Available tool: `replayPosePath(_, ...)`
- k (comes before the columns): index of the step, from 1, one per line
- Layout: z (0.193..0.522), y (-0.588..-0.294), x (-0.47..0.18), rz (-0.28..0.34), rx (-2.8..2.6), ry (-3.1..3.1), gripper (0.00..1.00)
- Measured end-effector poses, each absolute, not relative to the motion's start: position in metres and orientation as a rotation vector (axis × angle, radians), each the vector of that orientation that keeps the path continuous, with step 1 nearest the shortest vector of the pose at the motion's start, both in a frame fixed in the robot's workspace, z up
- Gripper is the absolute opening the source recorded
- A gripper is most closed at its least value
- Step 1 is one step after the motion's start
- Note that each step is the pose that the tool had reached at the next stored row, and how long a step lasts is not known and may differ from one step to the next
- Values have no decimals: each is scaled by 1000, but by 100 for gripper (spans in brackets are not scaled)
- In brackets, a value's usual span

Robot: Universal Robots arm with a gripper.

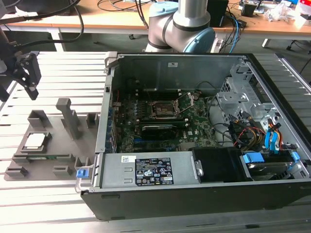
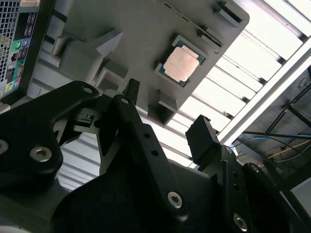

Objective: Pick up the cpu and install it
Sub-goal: 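Pick up the cpu and move it towards the insertion slot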

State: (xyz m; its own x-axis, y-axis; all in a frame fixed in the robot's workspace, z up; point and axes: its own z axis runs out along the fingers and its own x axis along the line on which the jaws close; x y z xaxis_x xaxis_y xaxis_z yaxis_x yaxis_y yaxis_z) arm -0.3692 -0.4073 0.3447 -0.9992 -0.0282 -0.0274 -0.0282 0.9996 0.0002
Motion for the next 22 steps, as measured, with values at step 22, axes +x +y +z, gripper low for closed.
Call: replayPosePath(22, 325, -407, -369, 1, -44, 3114, 66)
